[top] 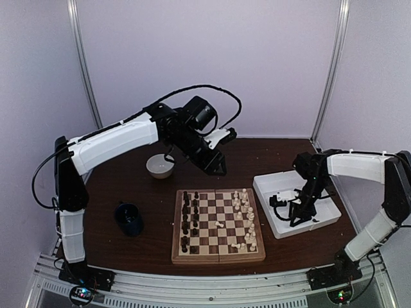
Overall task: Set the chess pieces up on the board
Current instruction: Adjust the storage box at the corner of the board.
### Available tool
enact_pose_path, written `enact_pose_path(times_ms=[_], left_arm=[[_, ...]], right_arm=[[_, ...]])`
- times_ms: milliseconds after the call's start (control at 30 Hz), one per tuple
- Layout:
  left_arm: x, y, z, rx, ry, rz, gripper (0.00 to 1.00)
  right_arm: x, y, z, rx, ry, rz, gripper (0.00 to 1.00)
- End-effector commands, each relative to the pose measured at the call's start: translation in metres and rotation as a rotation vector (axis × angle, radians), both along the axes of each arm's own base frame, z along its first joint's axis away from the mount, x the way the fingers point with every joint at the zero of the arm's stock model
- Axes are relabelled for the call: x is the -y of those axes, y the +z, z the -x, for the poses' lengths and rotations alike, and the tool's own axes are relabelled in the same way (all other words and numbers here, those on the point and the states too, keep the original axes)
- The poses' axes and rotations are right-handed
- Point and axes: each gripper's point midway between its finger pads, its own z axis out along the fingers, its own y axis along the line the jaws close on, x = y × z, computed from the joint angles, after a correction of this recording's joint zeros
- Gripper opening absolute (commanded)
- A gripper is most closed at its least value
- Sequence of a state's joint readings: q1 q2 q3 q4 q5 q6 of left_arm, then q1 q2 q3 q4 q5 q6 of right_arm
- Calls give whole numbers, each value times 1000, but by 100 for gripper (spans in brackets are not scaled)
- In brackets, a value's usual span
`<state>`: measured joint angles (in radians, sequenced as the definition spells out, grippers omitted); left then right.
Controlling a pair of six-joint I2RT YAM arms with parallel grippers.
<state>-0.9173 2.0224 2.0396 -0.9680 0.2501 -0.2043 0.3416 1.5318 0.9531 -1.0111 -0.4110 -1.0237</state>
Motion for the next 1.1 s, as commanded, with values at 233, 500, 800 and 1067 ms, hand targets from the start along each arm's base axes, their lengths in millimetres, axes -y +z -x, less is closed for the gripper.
enact_pose_path(times_ms=[233, 500, 800, 1067], left_arm=[[7, -10, -5, -15, -8, 38, 37], [-1, -9, -1, -20, -1, 29, 37], [-2, -12, 4, -36, 5, 48, 37], [4, -14, 2, -39, -11, 61, 36]], right_arm=[[5, 7, 26, 9, 91, 76, 44], [-2, 4, -47, -55, -89, 18, 41], [-6, 13, -52, 30, -130, -23, 41], [11, -2, -43, 53, -79, 56, 39]])
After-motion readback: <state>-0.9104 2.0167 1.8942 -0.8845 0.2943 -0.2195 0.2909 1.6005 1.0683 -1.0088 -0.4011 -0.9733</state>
